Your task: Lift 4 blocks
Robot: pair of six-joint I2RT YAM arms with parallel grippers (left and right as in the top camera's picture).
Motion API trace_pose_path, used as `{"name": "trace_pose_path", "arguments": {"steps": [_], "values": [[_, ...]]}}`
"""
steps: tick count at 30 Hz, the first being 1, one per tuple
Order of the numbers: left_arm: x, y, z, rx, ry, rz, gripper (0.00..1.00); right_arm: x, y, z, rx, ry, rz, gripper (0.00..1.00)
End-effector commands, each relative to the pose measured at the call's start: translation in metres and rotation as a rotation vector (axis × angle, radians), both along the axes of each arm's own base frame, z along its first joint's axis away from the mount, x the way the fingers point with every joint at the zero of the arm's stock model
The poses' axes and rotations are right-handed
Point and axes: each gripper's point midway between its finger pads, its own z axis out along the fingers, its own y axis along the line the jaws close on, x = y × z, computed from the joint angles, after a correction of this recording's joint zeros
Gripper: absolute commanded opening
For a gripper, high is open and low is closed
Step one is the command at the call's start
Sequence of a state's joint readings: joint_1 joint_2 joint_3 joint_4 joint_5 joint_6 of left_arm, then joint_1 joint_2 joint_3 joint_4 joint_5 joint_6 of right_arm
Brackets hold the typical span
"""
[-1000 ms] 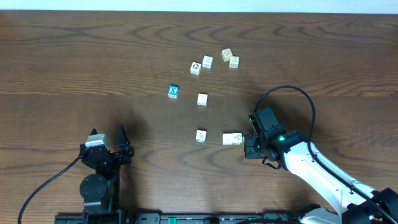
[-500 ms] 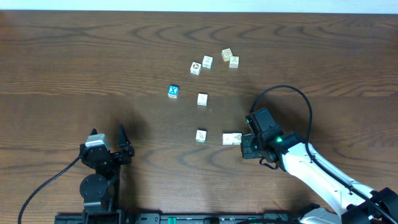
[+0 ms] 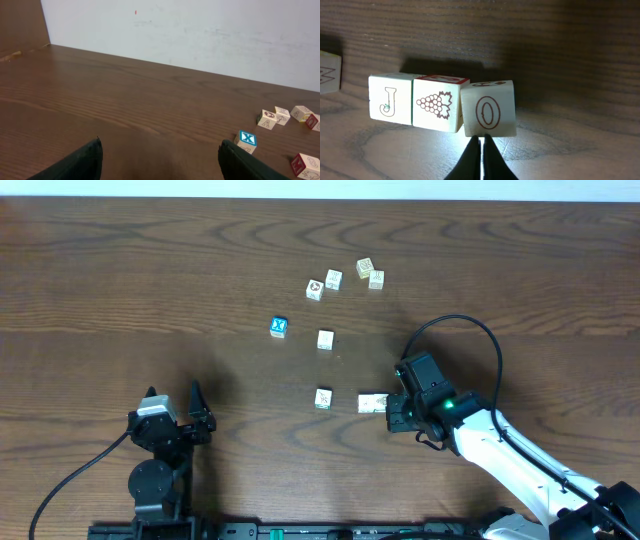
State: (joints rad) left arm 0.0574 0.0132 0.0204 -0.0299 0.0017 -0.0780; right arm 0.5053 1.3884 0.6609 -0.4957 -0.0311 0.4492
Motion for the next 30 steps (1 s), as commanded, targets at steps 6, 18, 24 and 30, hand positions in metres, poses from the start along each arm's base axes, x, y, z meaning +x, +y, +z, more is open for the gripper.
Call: {"name": "trace_pose_path", "arguments": {"steps": [6, 18, 24, 30], "values": [[-0.001, 0.003, -0.018, -0.007, 0.057, 0.017, 0.74, -0.002, 0.011, 0.013, 0.031, 0.012, 0.011, 0.01], [-0.001, 0.003, -0.018, -0.007, 0.057, 0.017, 0.75, 0.02, -0.003, 0.054, -0.054, -0.134, 0.023, 0.06], [-0.001, 0.003, -0.018, -0.007, 0.057, 0.017, 0.74, 0.029, 0.007, 0.062, -0.008, -0.177, 0.032, 0.06], [-0.001, 0.003, -0.018, -0.007, 0.057, 0.017, 0.74, 0.056, 0.0, 0.099, -0.013, -0.259, -0.025, 0.08]]}}
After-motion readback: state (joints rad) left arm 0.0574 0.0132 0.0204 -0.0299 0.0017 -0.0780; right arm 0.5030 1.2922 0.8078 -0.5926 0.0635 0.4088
